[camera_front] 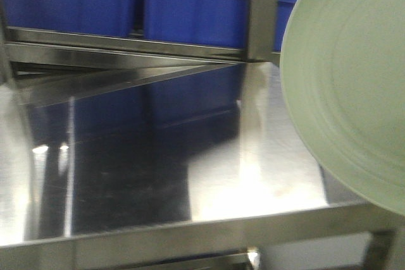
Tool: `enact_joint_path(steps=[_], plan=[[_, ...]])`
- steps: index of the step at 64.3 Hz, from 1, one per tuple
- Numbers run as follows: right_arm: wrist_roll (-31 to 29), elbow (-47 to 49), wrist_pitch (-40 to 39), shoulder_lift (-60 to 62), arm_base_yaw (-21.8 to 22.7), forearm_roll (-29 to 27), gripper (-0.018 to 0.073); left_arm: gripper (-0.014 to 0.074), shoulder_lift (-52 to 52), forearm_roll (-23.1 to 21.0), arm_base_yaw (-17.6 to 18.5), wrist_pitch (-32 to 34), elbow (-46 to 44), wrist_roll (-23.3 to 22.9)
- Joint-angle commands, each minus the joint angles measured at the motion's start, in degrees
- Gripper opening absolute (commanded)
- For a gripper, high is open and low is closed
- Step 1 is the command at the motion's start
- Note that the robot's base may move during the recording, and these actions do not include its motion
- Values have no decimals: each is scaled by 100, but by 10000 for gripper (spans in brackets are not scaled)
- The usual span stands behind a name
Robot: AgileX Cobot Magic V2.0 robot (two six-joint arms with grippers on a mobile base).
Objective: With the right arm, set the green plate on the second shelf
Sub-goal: 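Hold the plate raised in the right gripper while turning away from the table, then drive toward the blue-bin shelving, keeping the plate in the right gripper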
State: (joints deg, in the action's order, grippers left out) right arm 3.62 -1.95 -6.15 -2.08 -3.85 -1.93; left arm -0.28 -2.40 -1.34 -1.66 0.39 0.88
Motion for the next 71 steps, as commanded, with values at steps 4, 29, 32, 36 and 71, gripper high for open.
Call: enact_joint_path(steps=[4, 29, 32, 36, 71], plan=[[44, 142, -700, -67, 36, -74, 54, 130, -114, -32, 2, 537, 240, -8], [44, 142, -700, -67, 36, -74, 54, 130, -104, -32, 2, 537, 240, -8], [44, 142, -700, -67, 36, -74, 54, 130, -104, -32, 2, 537, 240, -8], [44, 142, -700, -67, 36, -74, 54, 130, -104, -32, 2, 537, 240, -8], [44, 142, -700, -67, 36, -74, 54, 130, -104, -32, 2, 537, 240, -8]])
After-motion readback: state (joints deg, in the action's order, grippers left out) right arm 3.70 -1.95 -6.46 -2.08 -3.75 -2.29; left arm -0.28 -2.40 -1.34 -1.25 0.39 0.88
